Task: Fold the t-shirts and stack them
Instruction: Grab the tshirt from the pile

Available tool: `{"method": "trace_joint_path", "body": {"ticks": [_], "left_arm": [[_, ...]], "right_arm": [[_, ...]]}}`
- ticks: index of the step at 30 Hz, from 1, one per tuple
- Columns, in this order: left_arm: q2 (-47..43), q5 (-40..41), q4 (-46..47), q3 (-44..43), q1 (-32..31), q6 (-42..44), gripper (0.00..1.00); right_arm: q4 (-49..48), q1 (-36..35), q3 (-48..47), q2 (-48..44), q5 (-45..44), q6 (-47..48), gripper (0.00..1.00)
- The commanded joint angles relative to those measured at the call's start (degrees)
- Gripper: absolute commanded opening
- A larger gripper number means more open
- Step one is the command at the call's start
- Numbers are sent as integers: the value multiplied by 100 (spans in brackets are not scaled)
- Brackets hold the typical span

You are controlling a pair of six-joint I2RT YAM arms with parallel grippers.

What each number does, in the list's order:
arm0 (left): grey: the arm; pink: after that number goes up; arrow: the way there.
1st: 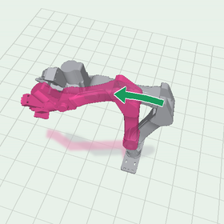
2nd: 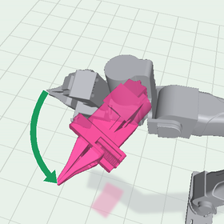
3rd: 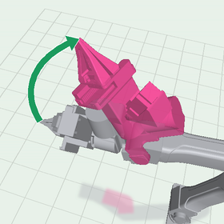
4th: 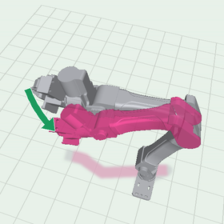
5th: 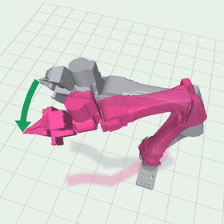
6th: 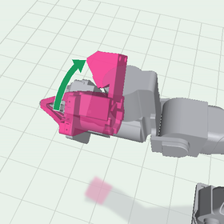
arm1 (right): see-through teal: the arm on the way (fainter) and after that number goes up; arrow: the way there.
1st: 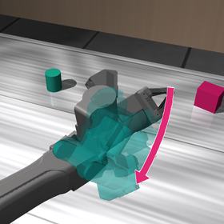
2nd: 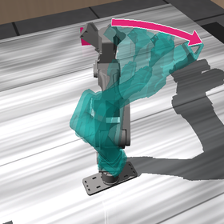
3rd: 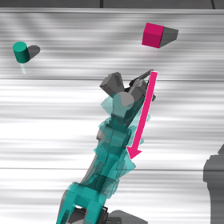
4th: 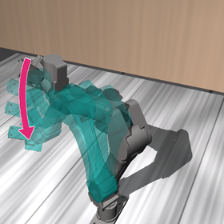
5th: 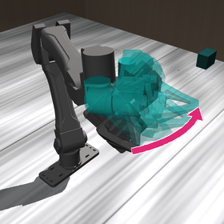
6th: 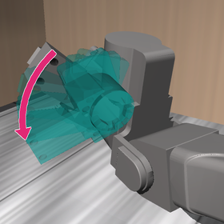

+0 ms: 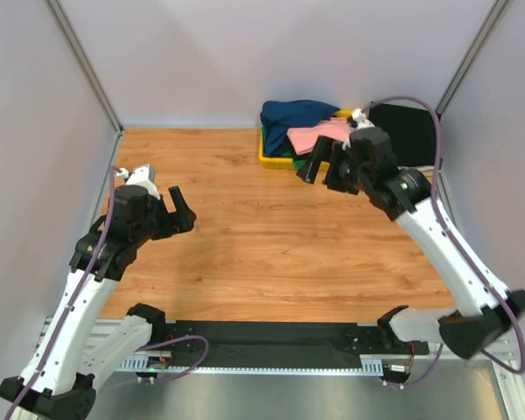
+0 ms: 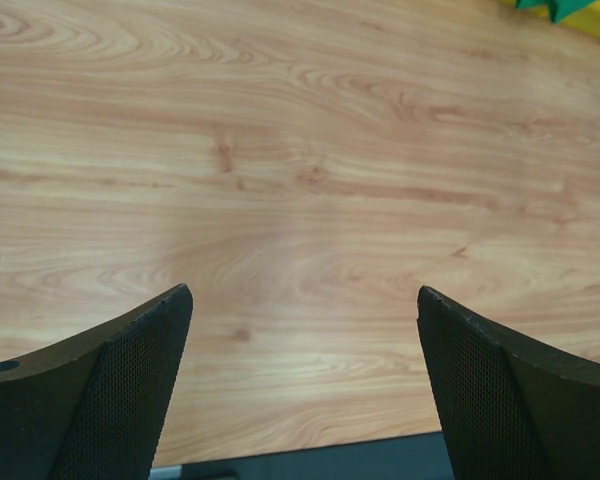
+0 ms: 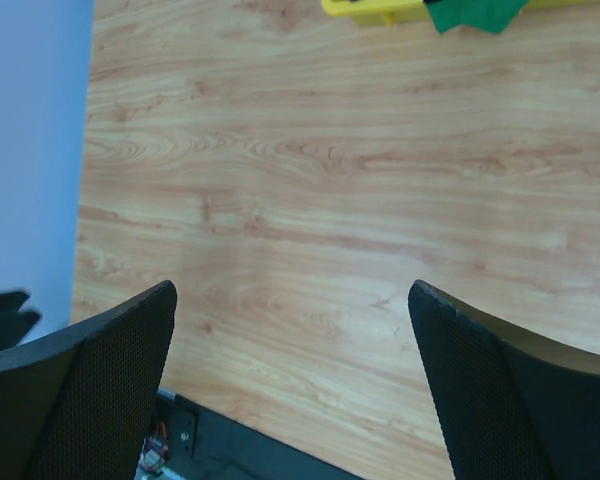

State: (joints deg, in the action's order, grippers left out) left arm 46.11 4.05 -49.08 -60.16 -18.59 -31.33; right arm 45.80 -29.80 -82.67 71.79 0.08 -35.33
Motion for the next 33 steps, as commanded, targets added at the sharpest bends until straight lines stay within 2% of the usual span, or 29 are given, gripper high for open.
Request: {"method": "trace_joint_path", "body": {"ticks": [1, 3, 5, 6, 7, 8, 10, 11, 13, 15, 17, 19, 22, 26, 28, 30, 31, 33], "left_arm": [[-172, 79, -479, 127, 13, 706, 100], [-400, 61, -602, 259, 13, 969, 100], [-645, -202, -612, 356, 13, 1015, 100], [-716, -377, -594, 373, 13, 1154, 100], [-787, -971, -524, 391, 13, 1217, 100], [-970, -1098, -437, 443, 13, 1252, 100], [-1208, -839, -174, 619, 13, 1113, 100], [-1409, -732, -120, 750, 13, 1086, 100], [-1525, -556, -111, 734, 13, 1138, 100], [-1640, -415, -128, 743, 13, 1094, 100], [-1675, -230, -190, 716, 13, 1050, 100], [-1710, -108, -216, 716, 22, 1024, 99], [-1745, -2, -260, 725, 22, 980, 98], [-1798, 95, -277, 743, 13, 936, 98], [-1772, 139, -278, 743, 13, 918, 97], [-1693, 139, -295, 743, 5, 918, 97], [-1675, 113, -295, 734, 13, 910, 97], [-1640, 131, -295, 743, 13, 918, 97]], "right_arm": [[52, 272, -1000, 1045, -306, 360, 100], [69, 448, -1582, 1947, -237, 465, 100], [148, 703, -2610, 2600, -245, 536, 100], [201, 782, -2961, 3273, -375, 580, 100], [271, 940, -3766, 3611, -420, 589, 100], [271, 1019, -4130, 3945, -429, 606, 100], [245, 1221, -4982, 4947, -430, 633, 100], [219, 1292, -5804, 5272, -430, 641, 100], [-69, 1441, -6434, 6151, -412, 633, 100], [-605, 1512, -6543, 6582, -464, 606, 100], [-1624, 1556, -6253, 6716, -631, 668, 100], [-2117, 1583, -6374, 7128, -929, 703, 100], [-2451, 1653, -7163, 8007, -1010, 721, 98], [-3550, 1679, -6885, 8473, -869, 624, 95], [-3657, 1679, -7147, 8667, -843, 554, 86], [-3815, 1679, -7096, 8747, -712, 519, 82], [-3998, 1679, -7044, 8729, -667, 527, 67], [-4201, 1636, -6912, 8607, -588, 606, 49]]}}
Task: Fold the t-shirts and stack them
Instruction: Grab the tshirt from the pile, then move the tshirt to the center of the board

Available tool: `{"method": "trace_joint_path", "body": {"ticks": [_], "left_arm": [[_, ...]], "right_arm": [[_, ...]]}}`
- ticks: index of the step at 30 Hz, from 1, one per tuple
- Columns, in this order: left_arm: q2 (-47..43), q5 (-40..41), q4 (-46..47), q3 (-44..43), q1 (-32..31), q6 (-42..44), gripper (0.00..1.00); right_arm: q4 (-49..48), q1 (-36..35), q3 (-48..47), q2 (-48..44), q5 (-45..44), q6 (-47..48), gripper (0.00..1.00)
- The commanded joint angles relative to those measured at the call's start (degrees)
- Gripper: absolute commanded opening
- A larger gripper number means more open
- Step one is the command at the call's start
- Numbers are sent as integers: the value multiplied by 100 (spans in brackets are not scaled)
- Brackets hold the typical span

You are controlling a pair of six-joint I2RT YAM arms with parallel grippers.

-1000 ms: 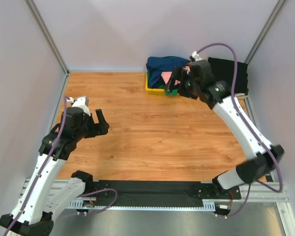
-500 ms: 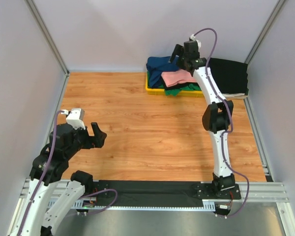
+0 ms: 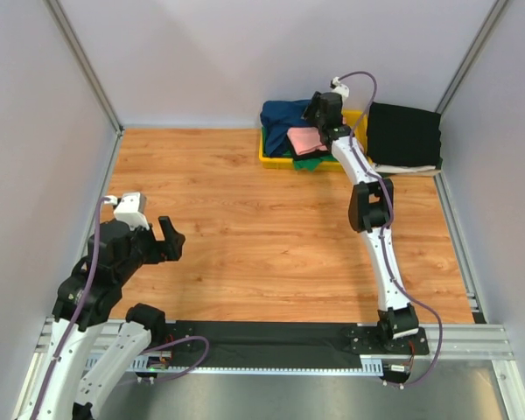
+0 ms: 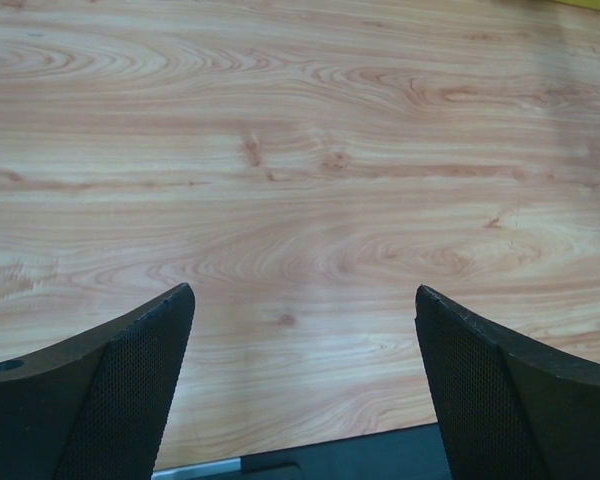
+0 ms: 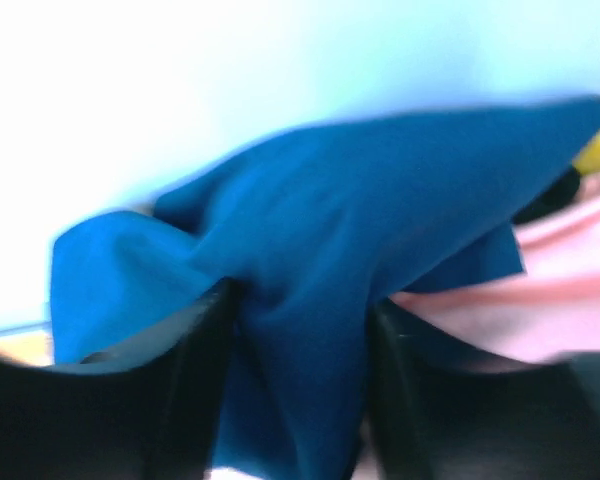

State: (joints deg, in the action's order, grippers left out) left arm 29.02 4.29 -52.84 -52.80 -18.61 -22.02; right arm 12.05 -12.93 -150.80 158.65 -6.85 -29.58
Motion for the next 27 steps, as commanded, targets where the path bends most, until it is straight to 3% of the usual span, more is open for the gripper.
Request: {"method": "trace_joint_path", "body": {"ticks": [1, 4, 11, 16, 21, 22, 23, 24, 25, 27], "left_arm": [[69, 141, 72, 6, 15, -39, 97], [26, 159, 63, 6, 15, -39, 97], [16, 317, -16, -29, 15, -100, 95], [-168, 353, 10, -20, 24, -118, 95], [-212, 388, 10, -29, 50, -118, 95], [-221, 397, 10, -29, 59, -118, 95], [-212, 397, 10, -29, 59, -118, 96], [-212, 397, 19, -29, 59, -110, 96], [-160, 397, 28, -20, 59, -118, 97], [-72, 362, -15, -73, 59, -109, 98]], "right_arm": [[-993, -113, -81, -141, 131, 223, 27], [-1152, -306, -72, -553, 114, 593, 0], [-1566, -877, -55, -2378, 869, 1216, 0], [-1400, -1142, 987, -3804, 659, 1245, 0], [145, -1063, 2465, -4842, -936, 746, 0], [862, -1019, 3129, -5052, -1150, 526, 4], [1260, -975, 3458, -5150, -1308, 298, 16], [1638, -792, 3766, -5255, -1449, 52, 59], [2364, -668, 4125, -5413, -1459, -403, 73], [3420, -126, 5083, -5589, -1242, -924, 83]]}}
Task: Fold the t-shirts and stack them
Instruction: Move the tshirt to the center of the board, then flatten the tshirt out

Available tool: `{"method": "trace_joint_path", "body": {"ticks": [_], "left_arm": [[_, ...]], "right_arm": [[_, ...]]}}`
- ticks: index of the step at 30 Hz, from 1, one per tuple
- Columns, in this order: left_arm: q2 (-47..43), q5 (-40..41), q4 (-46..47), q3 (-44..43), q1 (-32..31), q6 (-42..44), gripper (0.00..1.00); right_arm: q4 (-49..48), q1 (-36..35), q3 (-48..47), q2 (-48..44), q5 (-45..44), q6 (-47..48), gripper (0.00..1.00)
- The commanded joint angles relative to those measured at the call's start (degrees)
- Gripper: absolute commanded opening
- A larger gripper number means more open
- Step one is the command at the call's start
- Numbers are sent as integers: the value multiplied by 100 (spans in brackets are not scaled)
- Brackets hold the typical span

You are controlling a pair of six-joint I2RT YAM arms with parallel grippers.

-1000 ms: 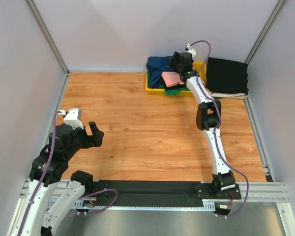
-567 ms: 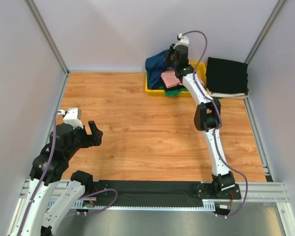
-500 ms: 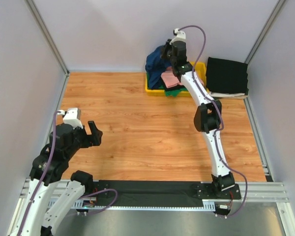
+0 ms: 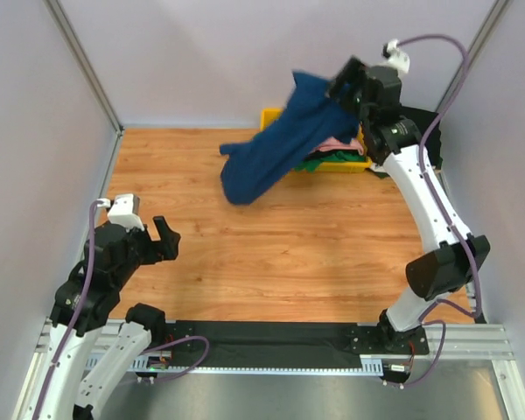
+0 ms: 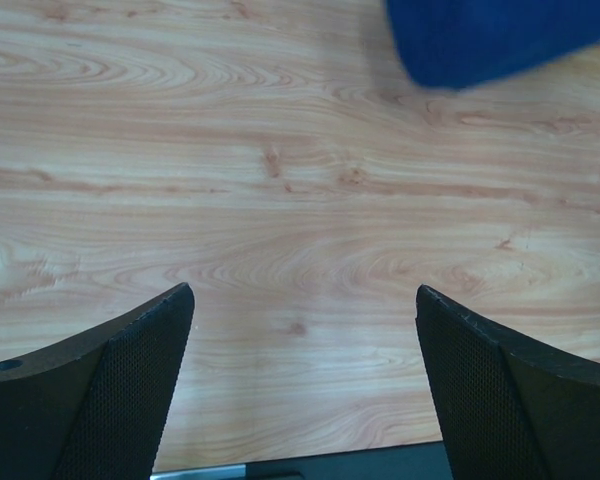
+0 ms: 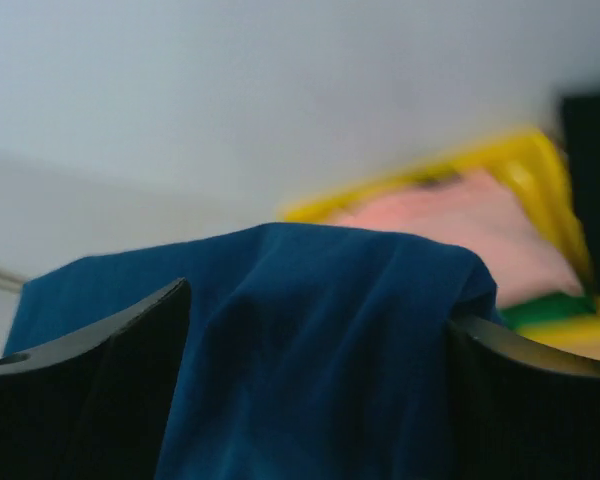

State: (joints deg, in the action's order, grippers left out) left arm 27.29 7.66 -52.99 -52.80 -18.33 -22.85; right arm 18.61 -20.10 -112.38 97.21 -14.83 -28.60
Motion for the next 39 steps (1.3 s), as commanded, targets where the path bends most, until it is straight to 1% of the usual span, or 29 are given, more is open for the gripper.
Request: {"method": "trace_joint_path", "body": {"ticks": [1, 2, 3, 4, 6, 7, 10, 12, 14, 15, 17, 19, 20, 21, 22, 23, 27, 30, 31, 32, 33, 35, 36, 38, 39], "left_arm": [[197, 8, -9, -82, 31, -35, 98], [268, -27, -18, -99, 31, -26, 99], [338, -71, -36, -125, 31, -35, 99], [504, -89, -27, -134, 31, -44, 99], [742, -203, -18, -143, 31, -123, 99], [978, -273, 25, -143, 31, -158, 99], [1374, -625, 411, 76, 22, -421, 96], [1585, -896, 866, 364, 5, -692, 93], [1744, -1020, 1184, 576, -135, -869, 91], [1840, -1064, 1482, 769, -223, -1018, 91], [2209, -1039, 1921, 937, -609, -1116, 89], [2656, -1056, 2213, 1174, -951, -1283, 89], [2824, -1134, 2380, 1262, -1014, -1335, 88], [3113, -1318, 2773, 1463, -1076, -1449, 87], [3255, -1407, 2977, 1561, -1103, -1494, 85], [3378, -1460, 3370, 1649, -1138, -1520, 84], [3976, -1425, 4015, 1825, -1252, -1556, 83], [4642, -1504, 4437, 1808, -1287, -1547, 79], [4776, -1539, 4542, 1808, -1322, -1556, 77], [4908, -1600, 4743, 1799, -1349, -1590, 76], [5152, -1645, 4850, 1799, -1410, -1608, 76], [5374, -1680, 5061, 1799, -1489, -1687, 74], [5557, -1698, 5123, 1808, -1524, -1714, 71], [5699, -1776, 5263, 1852, -1551, -1758, 65], [5796, -1803, 5264, 1921, -1560, -1810, 61]], "right_arm": [[2945, 795, 1619, 214, -259, -1286, 84], [2990, 980, 2049, -68, -205, -1375, 84], [2756, 1260, 3115, -401, -178, -1394, 85], [2588, 1376, 3552, -1161, -161, -1394, 85], [2306, 1508, 4483, -1895, -169, -1316, 86], [2227, 1509, 4636, -2455, -143, -1237, 86], [2523, 1360, 4883, -3214, 94, -1069, 86], [2795, 1133, 5136, -3488, 16, -1086, 87], [2806, 1000, 5426, -3840, 85, -1156, 87], [2701, 938, 5576, -3919, 277, -1165, 87], [2569, 937, 5928, -4008, 532, -1113, 86], [2472, 920, 6052, -3895, 630, -1016, 86], [2428, 929, 6104, -3833, 778, -964, 85], [2393, 911, 6096, -3693, 806, -911, 84], [2358, 911, 6079, -3613, 841, -867, 84], [2314, 876, 6026, -3552, 920, -814, 83], [2138, 762, 5640, -3121, 1079, -533, 83], [2216, 551, 5035, -2516, 913, -270, 83], [2278, 507, 4859, -2114, 842, -173, 83], [2331, 402, 4700, -1901, 685, -137, 82], [2410, 367, 4342, -1464, 605, -94, 82], [2480, 226, 3962, -1022, 351, 64, 81], [2498, 191, 3586, -567, 271, 126, 81], [2559, 68, 3075, -99, -1, 336, 80], [2673, 33, 2838, 390, -81, 407, 80]]}}
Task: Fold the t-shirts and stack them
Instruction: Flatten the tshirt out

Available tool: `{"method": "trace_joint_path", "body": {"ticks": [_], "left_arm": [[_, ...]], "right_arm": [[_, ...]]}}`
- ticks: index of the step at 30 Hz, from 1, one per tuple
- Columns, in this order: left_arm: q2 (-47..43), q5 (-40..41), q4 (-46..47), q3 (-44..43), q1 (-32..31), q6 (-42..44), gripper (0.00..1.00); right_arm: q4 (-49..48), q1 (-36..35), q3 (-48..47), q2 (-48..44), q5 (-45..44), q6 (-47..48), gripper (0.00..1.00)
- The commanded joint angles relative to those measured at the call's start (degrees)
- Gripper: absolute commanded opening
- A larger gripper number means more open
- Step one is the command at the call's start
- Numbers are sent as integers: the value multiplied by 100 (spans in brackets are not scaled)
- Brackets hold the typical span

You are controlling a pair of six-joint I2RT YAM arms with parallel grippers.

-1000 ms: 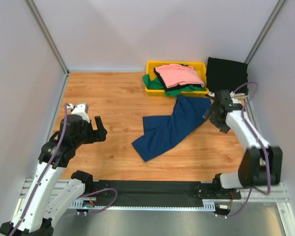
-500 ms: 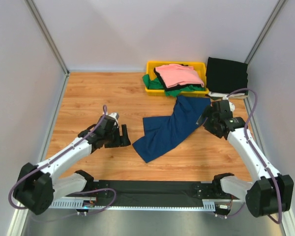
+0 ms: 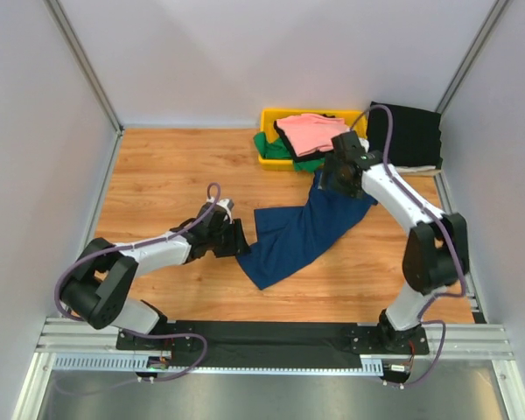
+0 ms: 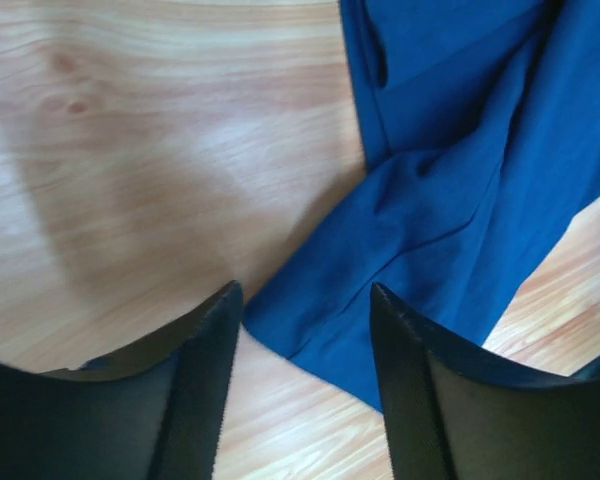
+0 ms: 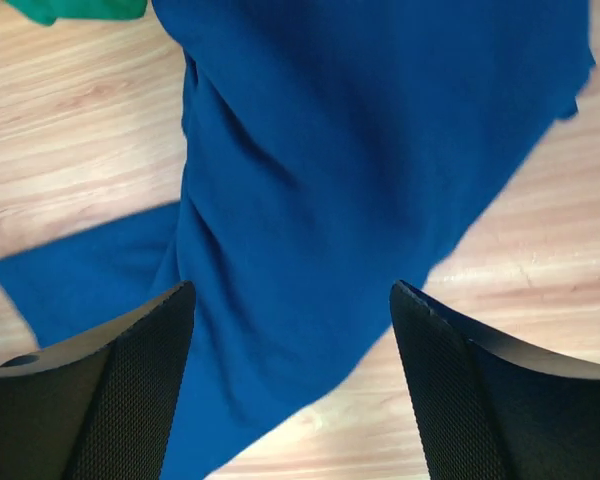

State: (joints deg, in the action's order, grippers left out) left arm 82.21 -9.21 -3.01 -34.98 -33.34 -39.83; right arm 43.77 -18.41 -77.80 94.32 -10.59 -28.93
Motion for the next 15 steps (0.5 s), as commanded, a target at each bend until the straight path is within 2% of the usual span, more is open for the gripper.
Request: {"method": "trace_joint_path", "body": {"ticks": [1, 4, 6, 9, 11, 15], "left_arm": [[347, -142, 457, 167, -58, -121, 51], [453, -265, 511, 264, -58, -121, 38], [410, -318, 529, 378, -50, -121, 36], [200, -371, 547, 606, -58, -121, 37], [85, -449, 538, 746, -50, -121, 41], [-232, -678, 468, 888, -58, -147, 48]], "right_arm": [[228, -171, -1231, 936, -619, 510, 79], [588, -312, -2480, 1991, -970, 888, 79], [878, -391, -3116, 2701, -1208, 1125, 79], [1256, -426, -4145, 3519, -1524, 1284, 79], [1458, -426, -4628, 3811, -1787, 1407, 78], [1433, -417, -4622, 4094, -2035, 1522, 71]]}}
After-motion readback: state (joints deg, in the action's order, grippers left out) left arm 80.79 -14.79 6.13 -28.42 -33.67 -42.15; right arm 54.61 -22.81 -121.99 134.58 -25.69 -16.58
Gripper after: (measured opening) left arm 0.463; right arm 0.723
